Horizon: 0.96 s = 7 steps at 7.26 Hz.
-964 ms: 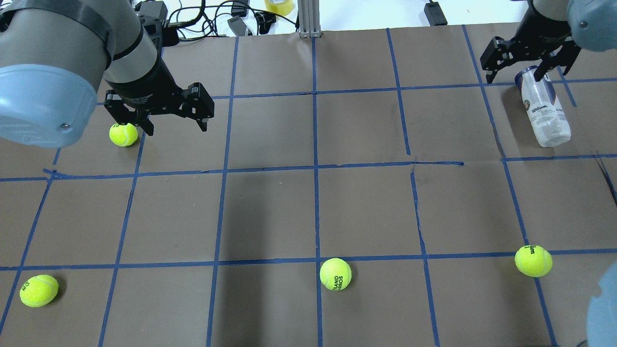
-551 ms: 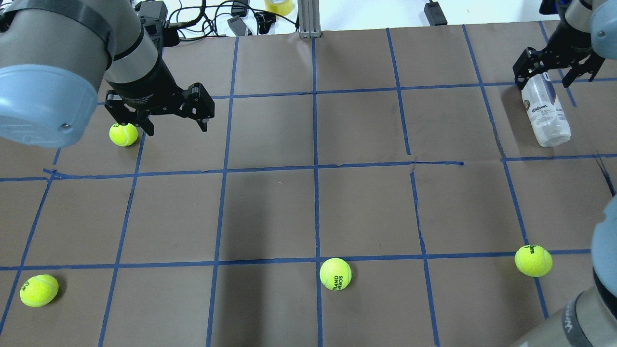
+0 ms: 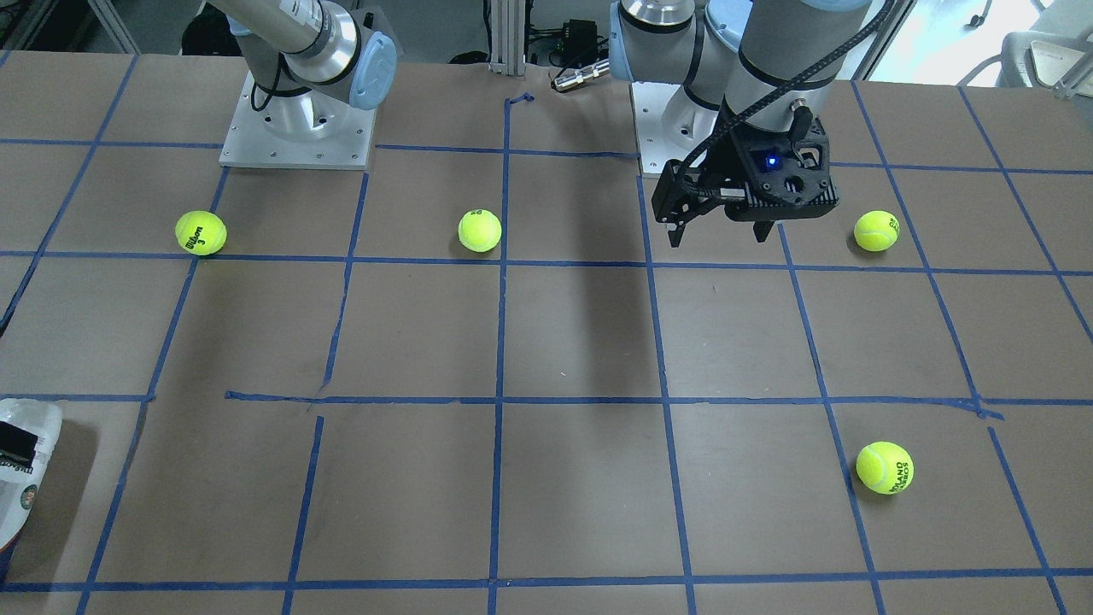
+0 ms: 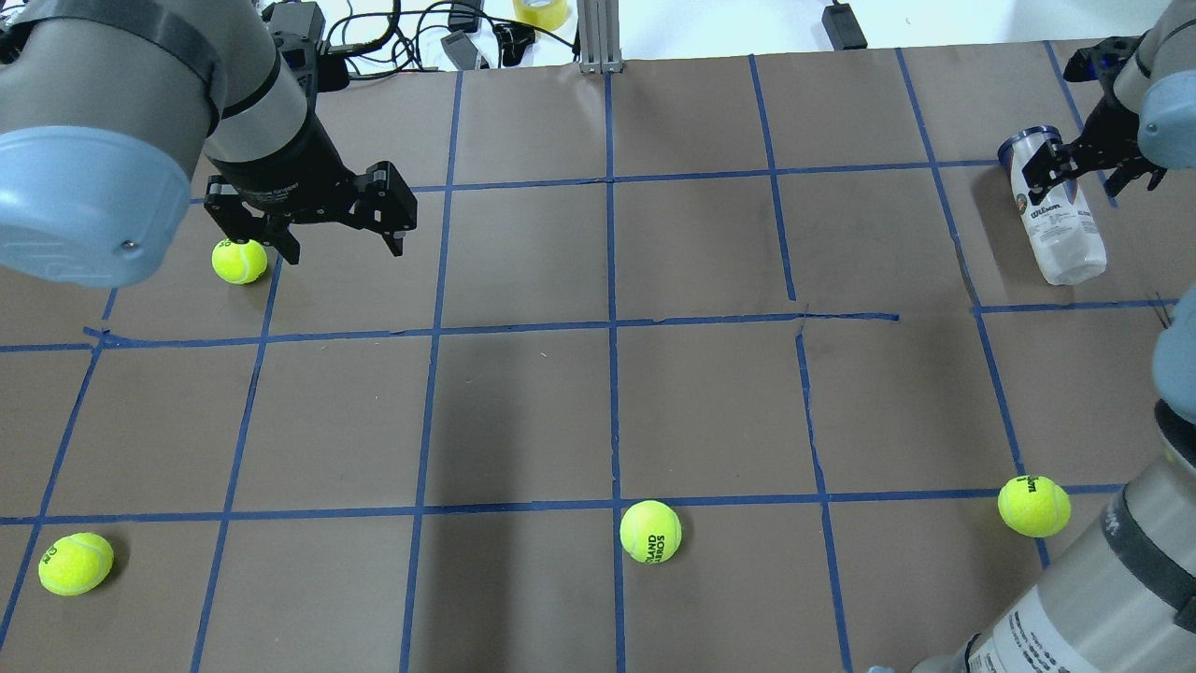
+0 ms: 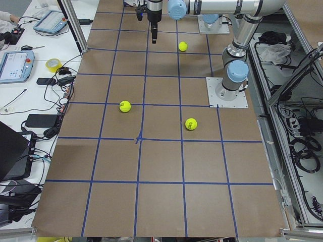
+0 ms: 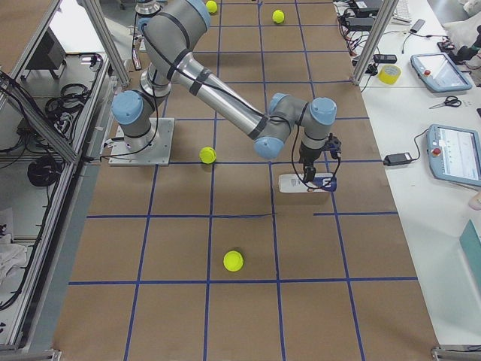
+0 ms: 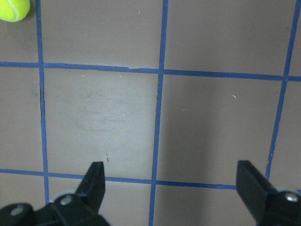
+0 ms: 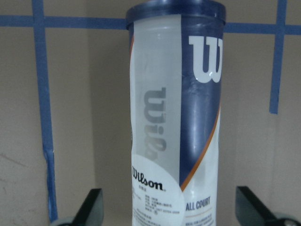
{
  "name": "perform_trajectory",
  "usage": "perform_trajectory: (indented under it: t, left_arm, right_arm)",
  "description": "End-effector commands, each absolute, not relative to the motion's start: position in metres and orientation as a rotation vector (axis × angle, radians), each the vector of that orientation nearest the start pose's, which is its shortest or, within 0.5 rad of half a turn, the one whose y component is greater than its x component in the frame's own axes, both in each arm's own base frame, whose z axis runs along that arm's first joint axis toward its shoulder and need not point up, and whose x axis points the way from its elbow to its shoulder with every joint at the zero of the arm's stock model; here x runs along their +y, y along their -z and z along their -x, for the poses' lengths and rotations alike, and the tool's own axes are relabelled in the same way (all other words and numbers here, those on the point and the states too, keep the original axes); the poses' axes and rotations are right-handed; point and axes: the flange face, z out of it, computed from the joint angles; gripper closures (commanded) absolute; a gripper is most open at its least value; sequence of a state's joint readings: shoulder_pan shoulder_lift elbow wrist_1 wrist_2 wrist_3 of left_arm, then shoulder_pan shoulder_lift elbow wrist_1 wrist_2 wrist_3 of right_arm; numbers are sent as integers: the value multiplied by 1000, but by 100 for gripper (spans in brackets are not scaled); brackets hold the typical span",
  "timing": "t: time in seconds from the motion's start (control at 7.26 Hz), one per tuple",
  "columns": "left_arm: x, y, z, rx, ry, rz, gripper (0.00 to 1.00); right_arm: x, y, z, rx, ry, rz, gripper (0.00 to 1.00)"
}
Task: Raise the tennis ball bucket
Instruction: 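Close the right gripper around the upright Wilson tube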
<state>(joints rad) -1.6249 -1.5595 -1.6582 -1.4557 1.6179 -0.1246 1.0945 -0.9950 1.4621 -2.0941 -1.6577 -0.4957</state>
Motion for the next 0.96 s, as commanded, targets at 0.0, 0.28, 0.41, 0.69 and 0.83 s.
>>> perform_trajectory:
  t: [0.0,0.28,0.41,0.69,0.83]
  left_arm:
    - [-482,-462,155,3095,66,111,0]
    - [-482,-462,156,3097,66,111,0]
    - [-482,-462,156,3097,66,111,0]
    - [-482,-462,156,3097,66,111,0]
    - [-482,-462,156,3098,68,108,0]
  right_arm:
    - [-671,-224,209,3233,-12,45,2]
    - [-673,-201,209,3217,-55,98,2]
    - [-672,-195,214,3214,-68,94,2]
    - [-670,-188,218,3208,-82,82,3]
    - [-670,-187,218,3206,-86,82,8]
